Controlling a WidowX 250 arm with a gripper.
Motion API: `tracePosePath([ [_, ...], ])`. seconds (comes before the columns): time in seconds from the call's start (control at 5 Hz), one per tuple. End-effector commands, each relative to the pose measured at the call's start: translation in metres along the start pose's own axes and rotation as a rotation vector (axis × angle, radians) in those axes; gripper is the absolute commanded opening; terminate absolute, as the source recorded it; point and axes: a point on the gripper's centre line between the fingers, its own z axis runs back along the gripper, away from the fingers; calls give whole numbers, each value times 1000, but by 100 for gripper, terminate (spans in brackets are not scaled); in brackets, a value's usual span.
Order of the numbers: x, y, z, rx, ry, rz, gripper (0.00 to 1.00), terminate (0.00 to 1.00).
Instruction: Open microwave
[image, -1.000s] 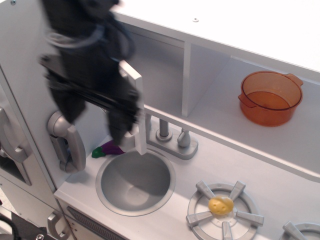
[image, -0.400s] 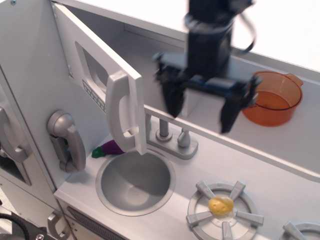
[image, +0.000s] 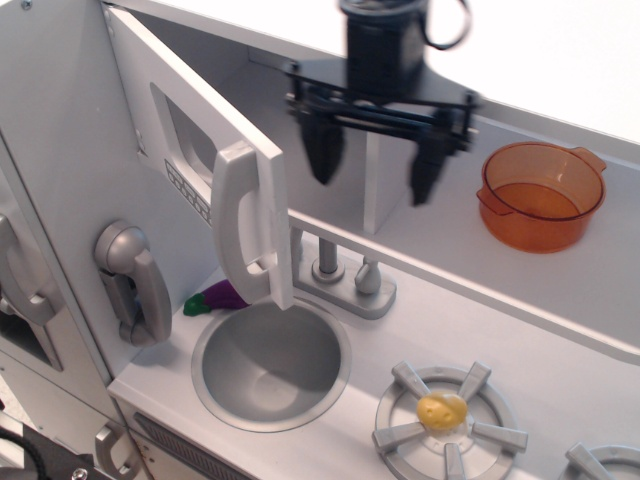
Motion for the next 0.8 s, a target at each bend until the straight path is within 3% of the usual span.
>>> tracePosePath([
  [0.0,7,50,8,64,-106,27,100,0],
  [0.4,-30,93,3,111,-96,-39,100,0],
  [0.6,-46,116,7,102,-100,-82,100,0],
])
